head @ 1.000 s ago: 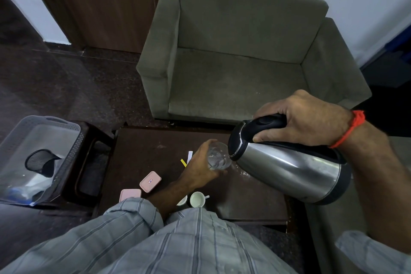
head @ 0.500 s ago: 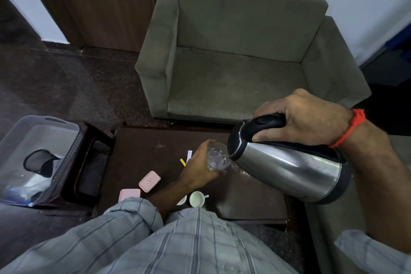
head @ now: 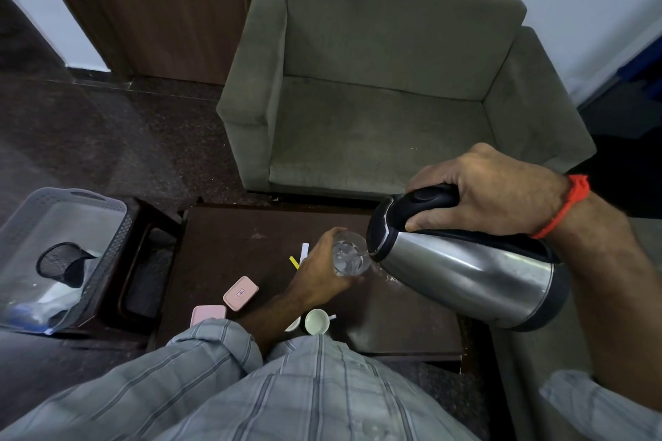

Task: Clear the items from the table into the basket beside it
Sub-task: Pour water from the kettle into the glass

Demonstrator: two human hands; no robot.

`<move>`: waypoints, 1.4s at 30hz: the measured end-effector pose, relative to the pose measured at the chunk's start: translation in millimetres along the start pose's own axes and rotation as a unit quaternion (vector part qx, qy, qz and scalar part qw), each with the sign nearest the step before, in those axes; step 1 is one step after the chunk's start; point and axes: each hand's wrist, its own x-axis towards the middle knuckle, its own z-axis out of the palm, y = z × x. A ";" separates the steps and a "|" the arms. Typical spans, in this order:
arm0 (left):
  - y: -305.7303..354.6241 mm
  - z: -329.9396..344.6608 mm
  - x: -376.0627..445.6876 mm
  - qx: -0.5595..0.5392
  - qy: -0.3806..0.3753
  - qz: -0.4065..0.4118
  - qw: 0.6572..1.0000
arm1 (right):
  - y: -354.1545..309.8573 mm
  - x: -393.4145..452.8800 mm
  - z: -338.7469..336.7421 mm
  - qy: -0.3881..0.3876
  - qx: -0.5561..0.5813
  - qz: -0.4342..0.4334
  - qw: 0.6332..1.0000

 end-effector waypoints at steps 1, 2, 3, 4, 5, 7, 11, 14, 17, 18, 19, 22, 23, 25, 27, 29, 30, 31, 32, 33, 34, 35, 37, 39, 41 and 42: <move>-0.3 0.2 0.2 0.001 0.000 0.001 1.000 | -0.3 0.1 -0.3 0.000 -0.001 0.001 1.000; -0.4 0.5 0.2 0.001 0.000 0.002 1.000 | -0.7 0.0 -0.5 -0.001 -0.002 0.002 1.000; -0.5 0.7 0.3 0.002 0.000 0.003 1.000 | -1.1 -0.1 -0.6 -0.002 -0.002 0.003 1.000; -0.4 1.0 0.2 0.002 -0.001 0.003 1.000 | -1.5 -0.3 -0.9 -0.002 0.000 0.004 1.000; -0.5 1.2 0.2 0.001 -0.001 0.002 1.000 | -1.8 -0.6 -1.1 -0.003 0.001 0.004 1.000; -0.4 1.5 -0.2 -0.002 -0.006 0.000 1.000 | -2.3 -0.7 -1.3 -0.002 -0.005 0.003 1.000; -0.9 1.8 -0.5 -0.005 -0.005 0.001 1.000 | -4.0 -1.2 -2.8 0.001 -0.003 0.000 1.000; -1.0 2.0 -1.1 -0.006 -0.005 0.005 1.000 | -4.8 -1.7 -3.4 -0.001 -0.002 0.000 1.000; -2.1 2.1 -1.8 -0.003 0.000 0.011 1.000 | -6.2 -2.3 -4.8 0.001 -0.001 0.000 1.000; -2.6 2.0 -1.8 0.006 0.003 0.012 1.000 | -7.0 -2.4 -5.5 0.001 0.002 0.001 1.000; -3.0 2.2 -1.8 0.018 0.005 0.013 1.000 | -7.7 -2.6 -6.3 0.000 0.005 0.003 1.000; -4.7 2.0 -2.2 0.035 0.008 0.014 0.999 | -9.1 -2.7 -8.0 -0.004 0.004 0.003 1.000; -5.0 2.1 -2.2 0.037 0.009 0.015 0.999 | -9.3 -2.6 -8.1 -0.006 0.002 0.002 1.000; -5.0 2.0 -2.5 0.041 0.006 0.017 0.999 | -9.3 -2.5 -7.8 -0.003 -0.001 0.001 1.000; -4.2 1.5 -2.9 0.043 0.002 0.015 0.999 | -9.6 -2.6 -7.5 -0.001 0.000 0.003 1.000; -3.3 0.8 -3.6 0.047 0.000 0.012 0.999 | -10.6 -2.4 -7.6 -0.004 0.002 0.004 1.000; -2.9 0.4 -4.2 0.050 -0.002 0.012 0.999 | -10.9 -2.1 -7.9 -0.007 0.003 0.005 1.000; -2.7 -0.2 -4.6 0.052 -0.004 0.013 0.999 | -11.2 -1.7 -8.2 -0.010 0.004 0.005 1.000; -2.5 -0.6 -5.0 0.054 -0.006 0.015 0.998 | -11.5 -1.5 -8.2 -0.013 0.004 0.006 1.000; -2.3 -1.0 -5.2 0.055 -0.006 0.016 0.998 | -11.5 -1.3 -8.1 -0.015 0.004 0.007 1.000; -1.9 -1.3 -5.2 0.056 -0.005 0.016 0.998 | -11.3 -1.2 -8.0 -0.015 0.002 0.007 1.000; -1.3 -1.5 -5.2 0.059 -0.004 0.016 0.998 | -11.0 -1.2 -8.0 -0.014 -0.001 0.007 1.000; -0.3 -1.8 -5.4 0.064 -0.004 0.017 0.998 | -10.9 -1.3 -8.1 -0.014 -0.002 0.007 1.000; 0.3 -2.2 -5.8 0.067 -0.007 0.017 0.998 | -11.2 -1.6 -8.3 -0.015 0.001 0.008 1.000; 0.3 -2.4 -5.7 0.069 -0.010 0.015 0.997 | -11.0 -1.7 -8.5 -0.016 0.001 0.006 1.000; 0.4 -2.3 -5.6 0.069 -0.010 0.014 0.997 | -11.0 -1.7 -8.6 -0.016 0.001 0.005 1.000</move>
